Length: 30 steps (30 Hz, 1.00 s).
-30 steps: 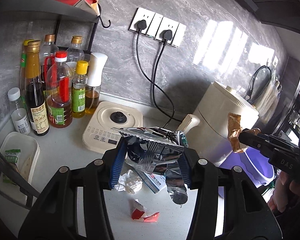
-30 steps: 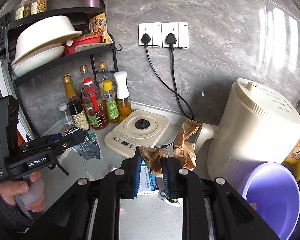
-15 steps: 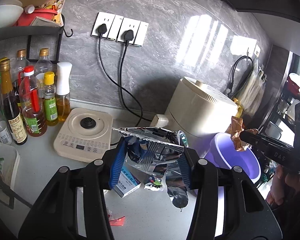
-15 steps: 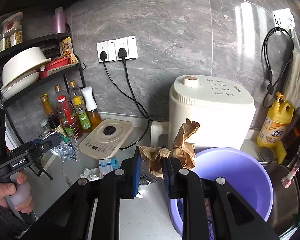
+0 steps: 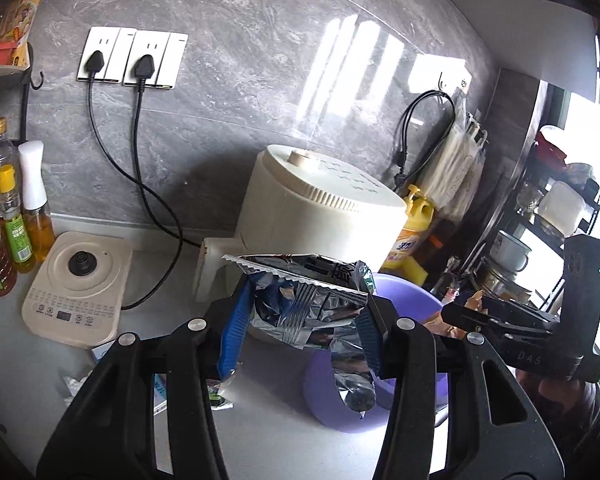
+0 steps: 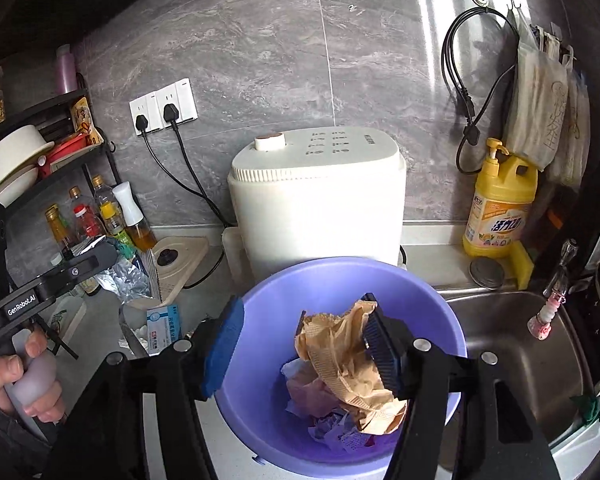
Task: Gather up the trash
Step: 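Open the left tool to drop the silver snack bag into the bucket, then return both tools to the counter above the red paper scrap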
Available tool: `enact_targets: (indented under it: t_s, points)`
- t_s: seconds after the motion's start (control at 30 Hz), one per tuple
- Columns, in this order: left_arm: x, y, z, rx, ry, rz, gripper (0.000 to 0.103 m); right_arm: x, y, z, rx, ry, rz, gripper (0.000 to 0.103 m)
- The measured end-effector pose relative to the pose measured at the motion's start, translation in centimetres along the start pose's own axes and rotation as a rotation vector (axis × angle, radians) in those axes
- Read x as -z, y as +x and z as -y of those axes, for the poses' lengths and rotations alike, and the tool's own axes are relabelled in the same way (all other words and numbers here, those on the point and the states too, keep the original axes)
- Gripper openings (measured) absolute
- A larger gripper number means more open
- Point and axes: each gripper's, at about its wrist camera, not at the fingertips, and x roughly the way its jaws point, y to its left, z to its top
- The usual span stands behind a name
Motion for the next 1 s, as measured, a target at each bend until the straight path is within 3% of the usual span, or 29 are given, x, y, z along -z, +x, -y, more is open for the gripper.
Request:
enact_targets:
  t_s: [0.3,0.5,0.6,0.73,1.0]
  points:
    - [-1.6,3.5,4.8,0.117,0.076,-0.015,0.049,0.5,-2.0,4.6,0.054,0.095,0.023,0.063]
    - [-1.3,5.9,6.6,0.163,0.104,-0.062,0.049,0.9,-2.3,4.1,-0.029,0.094,0.023,0.063]
    - [-0.2,7.9,7.1,0.143,0.143,-0.172,0.061,1.5,-1.9,3.6,-0.097,0.09,-0.006,0.068]
    - [0.7,7.7,6.1,0.137,0.117,-0.185,0.085,2.8,-1.0,3.8,-0.066,0.113,-0.079,0.071]
    - [0.5,5.4,3.4,0.097,0.102,-0.169,0.095,4.1,-2.3,4.0,0.011,0.161,-0.085,0.079]
